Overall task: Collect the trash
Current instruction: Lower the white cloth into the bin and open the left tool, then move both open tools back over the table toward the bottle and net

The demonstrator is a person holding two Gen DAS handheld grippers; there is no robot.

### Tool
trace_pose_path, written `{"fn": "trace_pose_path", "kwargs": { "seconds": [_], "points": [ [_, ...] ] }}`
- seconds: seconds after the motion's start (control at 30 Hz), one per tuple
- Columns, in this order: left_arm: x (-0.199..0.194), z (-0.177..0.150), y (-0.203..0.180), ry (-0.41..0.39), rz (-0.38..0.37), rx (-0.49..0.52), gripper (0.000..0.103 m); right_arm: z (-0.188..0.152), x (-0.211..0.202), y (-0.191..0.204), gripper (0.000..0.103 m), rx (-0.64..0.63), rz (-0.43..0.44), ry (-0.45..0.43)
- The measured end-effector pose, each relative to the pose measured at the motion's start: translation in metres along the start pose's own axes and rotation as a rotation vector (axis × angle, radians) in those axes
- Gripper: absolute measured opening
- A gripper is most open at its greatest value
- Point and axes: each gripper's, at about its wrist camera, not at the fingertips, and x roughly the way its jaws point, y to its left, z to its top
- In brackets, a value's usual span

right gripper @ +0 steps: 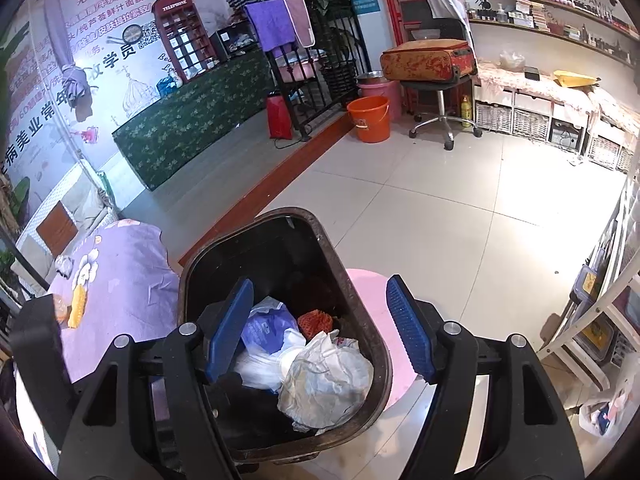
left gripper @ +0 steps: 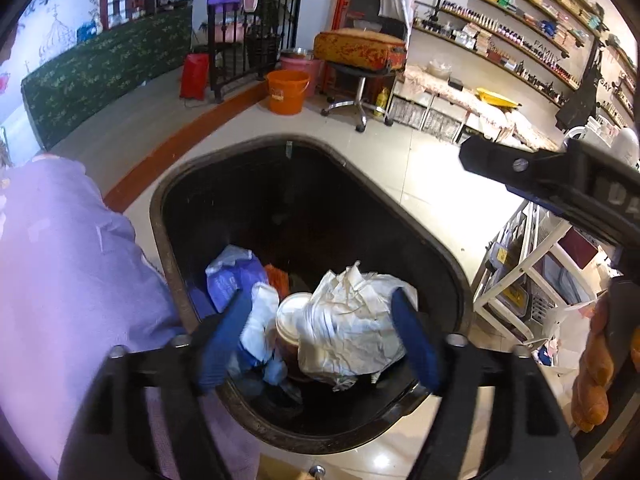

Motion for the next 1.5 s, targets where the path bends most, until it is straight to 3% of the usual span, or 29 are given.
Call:
{"fn": "trace_pose_path", "kwargs": {
  "seconds": [0.13, 0.3, 0.6, 0.9, 1.1, 1.37, 1.5],
  "points": [
    [-0.007, 0.001, -0.004, -0.027, 0.005, 0.019, 0.086, 0.000, 0.000, -0.004, 0.081, 0.014, -0.007, -0.009],
    [-0.019, -0.005, -0.001, -0.056, 0.020, 0.006, 0.094, -0.001, -0.001, -0.004, 0.081, 0.019, -0.007, -0.016],
    [-0.057, -0.022, 0.016, -0.128, 0.113, -0.014, 0.095, -0.004, 0.006, 0.005, 0.083, -0.004, 0.023, 0.009],
    [-0.100, -0.038, 0.048, -0.221, 0.244, -0.072, 0.097, -0.016, 0.011, 0.072, 0.083, -0.138, 0.115, 0.036],
    [-0.124, -0.055, 0.089, -0.242, 0.317, -0.185, 0.097, -0.029, 0.015, 0.124, 0.083, -0.250, 0.189, 0.069],
    [-0.157, -0.091, 0.165, -0.240, 0.387, -0.420, 0.097, -0.053, 0.029, 0.194, 0.083, -0.375, 0.304, 0.146],
    [-0.172, -0.108, 0.192, -0.233, 0.434, -0.474, 0.097, -0.062, 0.038, 0.235, 0.083, -0.424, 0.392, 0.199]
  ]
}}
